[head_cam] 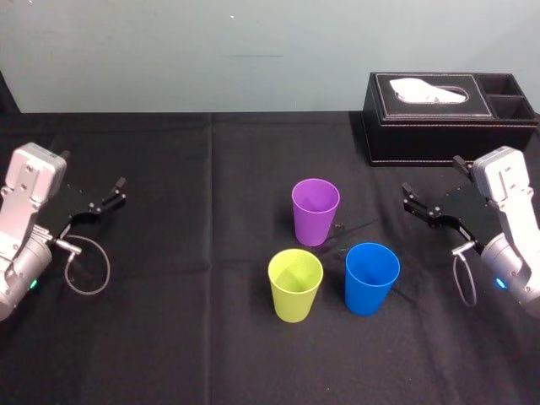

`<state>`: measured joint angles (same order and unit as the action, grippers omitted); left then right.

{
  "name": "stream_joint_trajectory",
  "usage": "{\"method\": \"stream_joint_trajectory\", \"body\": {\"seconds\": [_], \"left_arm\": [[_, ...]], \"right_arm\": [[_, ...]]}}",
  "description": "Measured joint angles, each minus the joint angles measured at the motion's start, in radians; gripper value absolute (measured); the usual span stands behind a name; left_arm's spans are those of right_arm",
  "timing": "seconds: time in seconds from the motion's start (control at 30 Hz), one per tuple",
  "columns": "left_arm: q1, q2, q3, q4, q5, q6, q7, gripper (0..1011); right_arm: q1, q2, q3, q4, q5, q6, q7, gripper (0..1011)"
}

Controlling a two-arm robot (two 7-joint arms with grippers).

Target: Stack the three plastic cups sequentially using one hand.

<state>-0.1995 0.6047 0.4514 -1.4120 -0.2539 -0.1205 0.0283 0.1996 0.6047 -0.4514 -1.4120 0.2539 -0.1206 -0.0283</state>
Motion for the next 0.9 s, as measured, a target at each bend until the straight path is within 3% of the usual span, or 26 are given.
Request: {"method": "stream_joint_trajectory", "body": {"seconds": [0.9], "left_arm": [[0.0,0.0,0.0,0.0,0.0,0.0,0.0,1012]], "right_arm": [[-0.003,-0.001,0.005,0.0,-0.001,0.0,0.002,1000]]}}
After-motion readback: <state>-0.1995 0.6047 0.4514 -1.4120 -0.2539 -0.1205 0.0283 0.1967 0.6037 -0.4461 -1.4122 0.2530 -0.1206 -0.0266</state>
